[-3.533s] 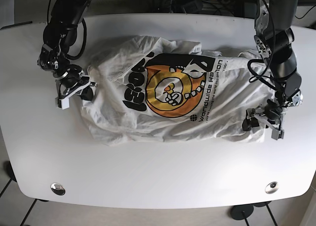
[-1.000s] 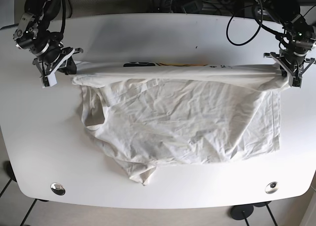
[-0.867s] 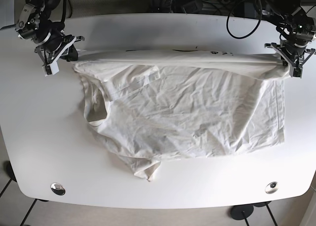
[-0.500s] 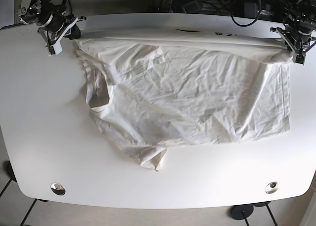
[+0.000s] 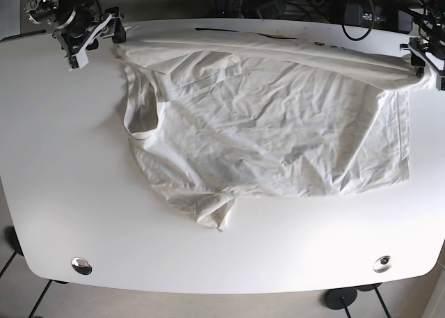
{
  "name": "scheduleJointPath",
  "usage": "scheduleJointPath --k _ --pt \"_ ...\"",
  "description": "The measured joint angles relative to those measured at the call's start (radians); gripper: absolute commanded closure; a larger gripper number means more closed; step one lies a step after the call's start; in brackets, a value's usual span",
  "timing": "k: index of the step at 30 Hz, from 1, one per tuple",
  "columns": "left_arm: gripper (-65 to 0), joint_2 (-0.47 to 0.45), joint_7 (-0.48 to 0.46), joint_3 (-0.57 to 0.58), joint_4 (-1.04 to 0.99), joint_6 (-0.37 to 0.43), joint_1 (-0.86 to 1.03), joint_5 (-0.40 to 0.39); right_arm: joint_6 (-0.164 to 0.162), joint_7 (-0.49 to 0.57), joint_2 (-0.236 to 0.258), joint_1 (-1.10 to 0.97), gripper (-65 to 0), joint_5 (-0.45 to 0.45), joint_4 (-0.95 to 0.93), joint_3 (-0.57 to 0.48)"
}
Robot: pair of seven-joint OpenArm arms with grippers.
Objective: Fold the T-shirt properly
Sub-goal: 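Release the shirt and regrasp its side edges with both grippers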
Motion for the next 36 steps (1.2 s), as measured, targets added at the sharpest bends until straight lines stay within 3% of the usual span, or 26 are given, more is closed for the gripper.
scheduleJointPath --k 2,5,9,13,16,18,23,28,32,36 --pt "-37.4 -0.039 0.000 0.051 0.000 0.002 0.043 0.011 0.006 0.005 0.005 -0.001 -43.8 0.026 0.000 0.021" --pt "-37.4 -0.093 0.000 0.133 0.002 0.003 0.114 -0.001 0.049 -0.005 0.005 0.011 -43.8 0.027 0.000 0.020" --pt "-37.4 -0.096 0.002 0.147 0.002 0.004 0.169 -0.176 0.056 -0.002 0.000 0.035 -43.8 0.034 -0.001 0.020" --pt "-37.4 -0.113 0.165 0.148 0.002 0.004 0.195 -0.338 0.056 -0.002 0.001 0.035 -43.8 0.034 -0.001 0.020" --pt "-37.4 -0.134 0.177 0.128 -0.031 0.004 0.187 -0.414 0.064 -0.005 0.000 0.036 -43.8 0.031 -0.001 0.020" --pt "-37.4 -0.123 0.189 0.083 -0.057 0.004 0.166 -0.413 0.064 -0.005 -0.004 0.061 -43.8 0.026 -0.007 0.020" --pt "-37.2 -0.126 0.174 0.109 -0.074 0.004 -0.056 -0.349 0.064 -0.005 -0.001 0.222 -43.8 0.026 -0.161 0.019" --pt "-37.2 -0.127 0.194 0.198 -0.109 0.008 -0.282 -0.115 0.061 -0.005 0.002 0.438 -43.8 -0.018 -0.316 -0.037" --pt "-37.2 -0.082 0.183 0.250 -0.174 0.008 -0.500 0.132 0.064 0.036 -0.005 0.680 -43.8 -0.228 -0.461 -0.103" --pt "-37.2 -0.037 0.183 0.253 -0.244 0.008 -0.654 0.252 0.064 0.164 0.002 0.852 -43.8 -0.310 -0.687 -0.175"
